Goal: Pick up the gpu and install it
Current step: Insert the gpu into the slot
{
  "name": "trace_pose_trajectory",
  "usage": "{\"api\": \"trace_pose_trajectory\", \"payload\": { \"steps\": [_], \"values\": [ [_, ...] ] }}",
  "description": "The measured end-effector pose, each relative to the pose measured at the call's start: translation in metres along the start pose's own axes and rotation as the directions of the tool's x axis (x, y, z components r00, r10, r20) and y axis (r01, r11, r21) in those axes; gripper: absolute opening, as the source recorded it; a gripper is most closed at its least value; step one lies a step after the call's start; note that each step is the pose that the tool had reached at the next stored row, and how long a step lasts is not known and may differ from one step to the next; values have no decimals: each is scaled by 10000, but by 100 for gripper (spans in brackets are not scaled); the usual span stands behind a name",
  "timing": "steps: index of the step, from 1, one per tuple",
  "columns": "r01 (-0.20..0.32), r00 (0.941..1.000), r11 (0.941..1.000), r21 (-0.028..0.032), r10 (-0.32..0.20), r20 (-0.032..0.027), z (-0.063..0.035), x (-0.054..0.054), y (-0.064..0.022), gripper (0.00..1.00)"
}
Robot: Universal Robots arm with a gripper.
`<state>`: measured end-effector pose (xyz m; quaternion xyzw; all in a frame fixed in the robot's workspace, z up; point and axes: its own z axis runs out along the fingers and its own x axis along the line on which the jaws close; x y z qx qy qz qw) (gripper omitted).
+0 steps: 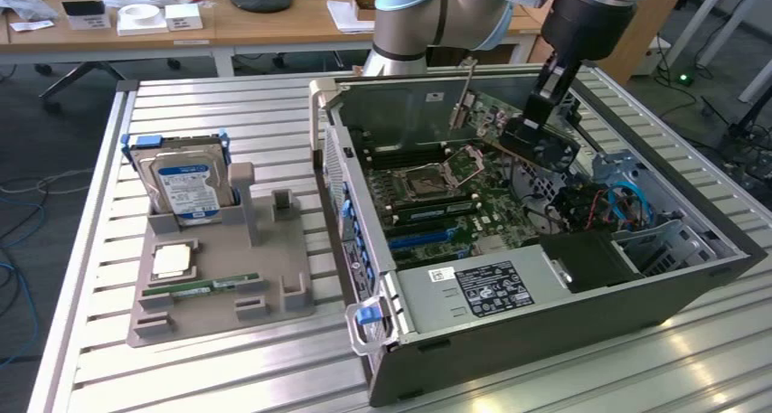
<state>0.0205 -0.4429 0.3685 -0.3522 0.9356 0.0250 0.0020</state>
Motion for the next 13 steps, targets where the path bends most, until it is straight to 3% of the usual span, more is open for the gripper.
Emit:
{"api": "trace_pose_trajectory", "payload": {
  "steps": [7,13],
  "values": [
    [722,9974,9974,-17,-723,-32,3,0,0,27],
    [1539,9881,9881,-38,-1540,-68,12,0,-1,27]
  ]
}}
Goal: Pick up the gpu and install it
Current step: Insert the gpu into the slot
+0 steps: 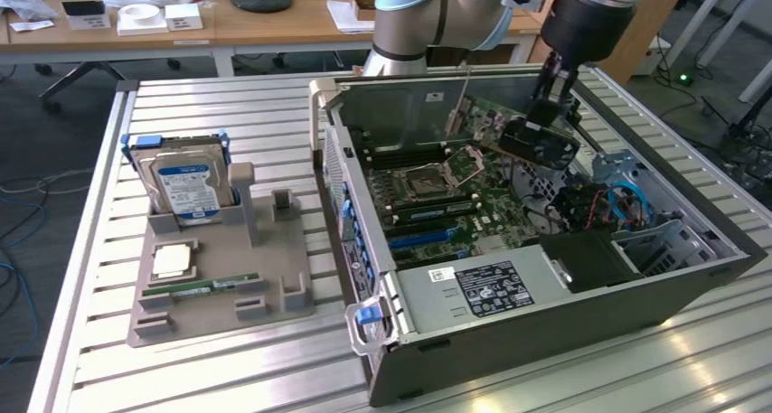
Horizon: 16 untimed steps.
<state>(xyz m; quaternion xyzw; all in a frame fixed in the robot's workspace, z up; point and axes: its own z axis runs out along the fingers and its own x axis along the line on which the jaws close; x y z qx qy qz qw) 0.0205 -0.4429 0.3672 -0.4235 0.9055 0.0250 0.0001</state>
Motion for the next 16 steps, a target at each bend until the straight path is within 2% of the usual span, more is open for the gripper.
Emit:
{"api": "trace_pose_trajectory", "payload": {
  "steps": [5,9,12,16],
  "values": [
    [565,9984,9984,-13,-565,-25,12,0,0,27],
    [1009,9949,9949,-24,-1009,-44,21,-1,0,27],
    [1393,9902,9902,-34,-1393,-62,25,-2,1,27],
    [1941,9809,9810,-49,-1941,-86,29,-3,2,27]
  ]
}}
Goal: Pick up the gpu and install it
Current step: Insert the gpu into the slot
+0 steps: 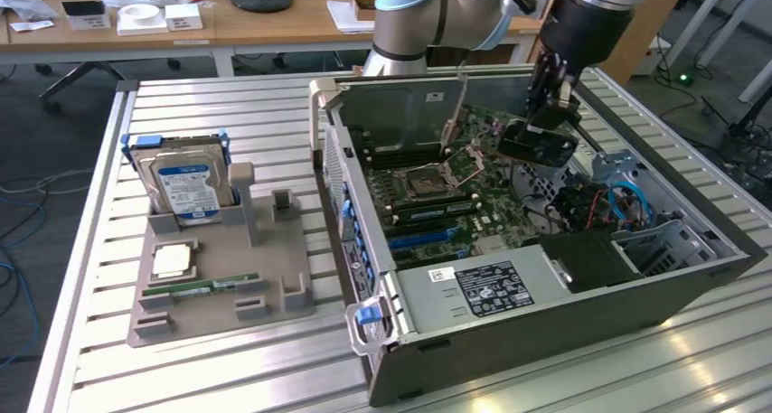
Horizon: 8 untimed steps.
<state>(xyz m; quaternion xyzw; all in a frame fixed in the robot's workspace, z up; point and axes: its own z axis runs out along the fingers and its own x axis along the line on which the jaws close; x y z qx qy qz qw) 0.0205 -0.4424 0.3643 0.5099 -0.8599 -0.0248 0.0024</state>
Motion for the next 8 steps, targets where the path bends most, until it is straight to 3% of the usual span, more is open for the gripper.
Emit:
{"api": "trace_pose_trajectory", "payload": {
  "steps": [8],
  "values": [
    [1090,9940,9940,-23,-1090,-54,1,-1,0,27]
  ]
}}
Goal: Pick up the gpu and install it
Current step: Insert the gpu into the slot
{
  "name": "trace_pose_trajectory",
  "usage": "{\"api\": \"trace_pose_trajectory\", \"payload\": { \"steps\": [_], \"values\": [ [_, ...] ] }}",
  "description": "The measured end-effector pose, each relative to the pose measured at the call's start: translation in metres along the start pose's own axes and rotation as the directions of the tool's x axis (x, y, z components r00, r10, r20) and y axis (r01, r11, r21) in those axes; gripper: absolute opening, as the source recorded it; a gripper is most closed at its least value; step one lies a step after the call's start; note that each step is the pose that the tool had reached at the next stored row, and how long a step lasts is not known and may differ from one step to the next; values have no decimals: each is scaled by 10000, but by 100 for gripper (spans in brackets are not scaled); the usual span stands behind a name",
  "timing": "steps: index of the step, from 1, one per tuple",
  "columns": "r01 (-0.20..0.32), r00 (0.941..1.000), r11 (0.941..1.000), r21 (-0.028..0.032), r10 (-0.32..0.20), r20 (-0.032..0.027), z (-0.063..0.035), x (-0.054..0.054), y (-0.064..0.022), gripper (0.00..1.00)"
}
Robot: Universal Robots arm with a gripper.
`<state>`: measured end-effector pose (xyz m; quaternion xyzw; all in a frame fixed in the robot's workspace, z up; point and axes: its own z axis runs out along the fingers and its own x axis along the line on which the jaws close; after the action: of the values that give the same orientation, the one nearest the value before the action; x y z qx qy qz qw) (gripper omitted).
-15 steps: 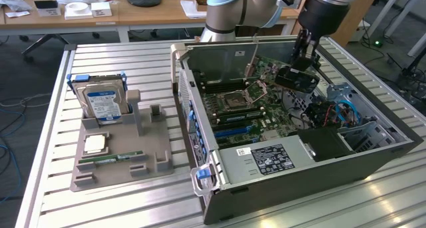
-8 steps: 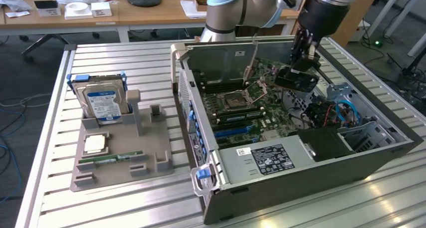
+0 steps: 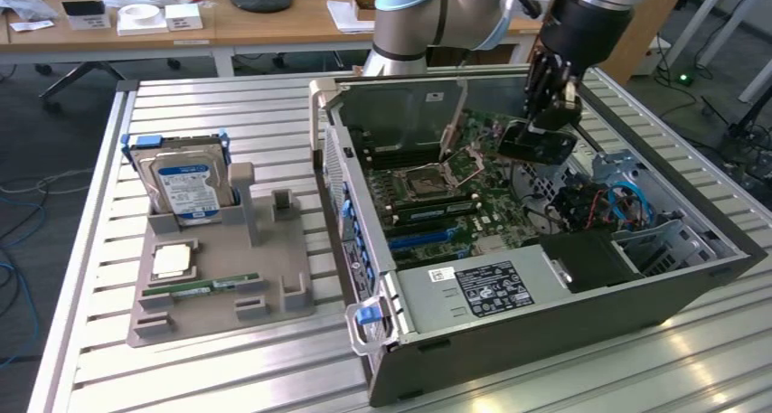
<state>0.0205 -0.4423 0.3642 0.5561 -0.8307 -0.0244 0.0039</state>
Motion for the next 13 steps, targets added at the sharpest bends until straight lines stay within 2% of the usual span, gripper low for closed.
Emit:
{"api": "trace_pose_trajectory", "payload": {
  "steps": [4,8,10,13],
  "values": [
    [546,9985,9985,-12,-546,-24,3,0,0,27],
    [1045,9945,9945,-24,-1045,-45,5,0,0,27],
    [1536,9881,9881,-37,-1536,-66,6,0,0,27],
    [1915,9815,9815,-48,-1915,-81,8,0,0,27]
  ]
}}
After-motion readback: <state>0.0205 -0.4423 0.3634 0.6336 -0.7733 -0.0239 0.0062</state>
